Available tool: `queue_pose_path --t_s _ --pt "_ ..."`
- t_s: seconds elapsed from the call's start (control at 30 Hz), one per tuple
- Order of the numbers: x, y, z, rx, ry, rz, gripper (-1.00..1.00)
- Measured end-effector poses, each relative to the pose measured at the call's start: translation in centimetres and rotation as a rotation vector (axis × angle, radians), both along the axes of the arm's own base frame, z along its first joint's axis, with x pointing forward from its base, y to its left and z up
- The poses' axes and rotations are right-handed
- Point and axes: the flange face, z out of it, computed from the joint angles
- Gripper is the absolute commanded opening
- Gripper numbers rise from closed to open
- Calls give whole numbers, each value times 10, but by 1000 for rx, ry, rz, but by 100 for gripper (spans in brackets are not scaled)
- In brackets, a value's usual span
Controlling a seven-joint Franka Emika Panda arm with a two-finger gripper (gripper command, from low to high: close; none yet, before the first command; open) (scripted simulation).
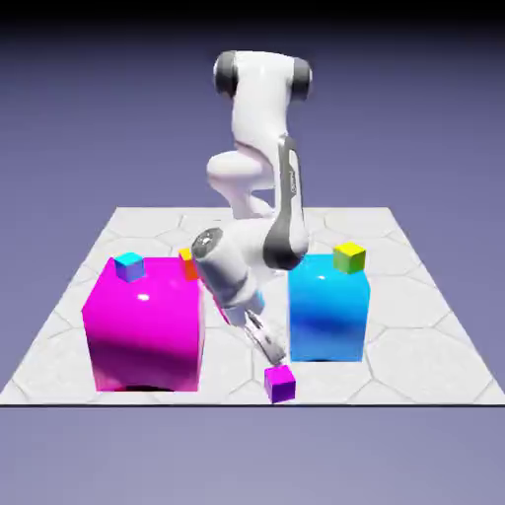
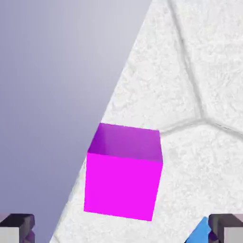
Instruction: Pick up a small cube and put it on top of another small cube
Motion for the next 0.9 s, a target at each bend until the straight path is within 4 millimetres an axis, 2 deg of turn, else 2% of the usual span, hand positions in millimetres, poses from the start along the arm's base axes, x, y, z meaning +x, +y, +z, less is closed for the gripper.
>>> queue_pose_path --t_s 0.03,0.27,0.3,0.33,0.37,0.63,0.7,0.73,0.9 --pt "0 0 0 0 0 0 0" --pt "-6 19 -57 -3 1 1 0" --pt "-7 22 -64 0 0 0 -100" --pt "-7 22 -64 0 0 0 -100" --pt "-7 22 -64 0 -1 0 -100" --pt "0 1 0 2 -2 0 -100" --pt "-8 79 -9 55 -20 189 -100" --pt "-10 102 -12 71 -38 269 -100" --pt "-11 178 -14 141 -158 639 -100"
